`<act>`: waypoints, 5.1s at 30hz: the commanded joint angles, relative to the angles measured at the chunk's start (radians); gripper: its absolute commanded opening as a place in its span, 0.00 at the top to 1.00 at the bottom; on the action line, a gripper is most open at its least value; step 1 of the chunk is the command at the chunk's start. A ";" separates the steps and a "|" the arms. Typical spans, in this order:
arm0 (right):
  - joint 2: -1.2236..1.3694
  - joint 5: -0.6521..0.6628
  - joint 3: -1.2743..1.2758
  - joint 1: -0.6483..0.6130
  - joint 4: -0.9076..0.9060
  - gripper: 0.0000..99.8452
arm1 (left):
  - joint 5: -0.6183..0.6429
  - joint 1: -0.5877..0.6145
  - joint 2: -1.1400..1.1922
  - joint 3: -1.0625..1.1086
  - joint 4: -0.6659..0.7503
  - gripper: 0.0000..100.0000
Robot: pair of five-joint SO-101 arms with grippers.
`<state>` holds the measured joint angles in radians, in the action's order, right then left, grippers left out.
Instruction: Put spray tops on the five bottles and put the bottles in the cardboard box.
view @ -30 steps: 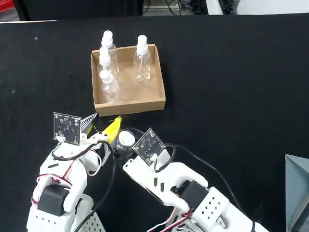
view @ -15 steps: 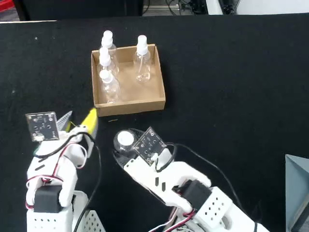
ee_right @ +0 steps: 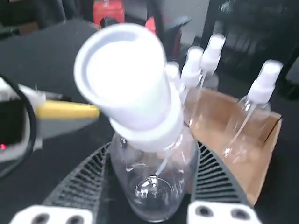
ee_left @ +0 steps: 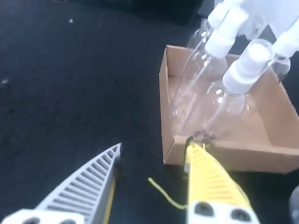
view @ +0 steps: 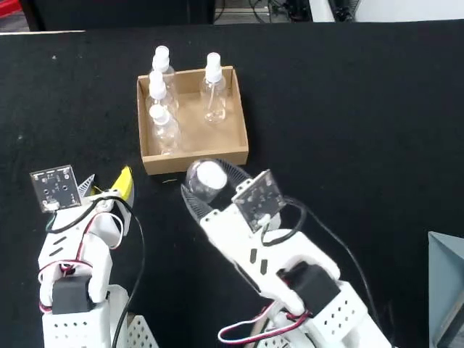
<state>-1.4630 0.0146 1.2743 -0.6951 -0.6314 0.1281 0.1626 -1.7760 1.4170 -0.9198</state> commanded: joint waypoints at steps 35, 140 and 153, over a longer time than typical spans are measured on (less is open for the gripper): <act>0.831 -0.006 -0.427 0.224 0.416 0.85 | 0.006 0.021 -0.012 -0.013 0.014 0.80; 1.494 -0.006 -0.556 0.310 0.692 0.74 | 0.003 0.038 -0.012 -0.013 0.014 0.80; 1.494 -0.009 -0.582 0.308 0.611 0.62 | 0.003 0.038 -0.012 -0.013 0.015 0.80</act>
<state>0.0483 0.0130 0.7633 -0.4035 0.0130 0.1281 0.1903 -1.7776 1.4170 -0.9198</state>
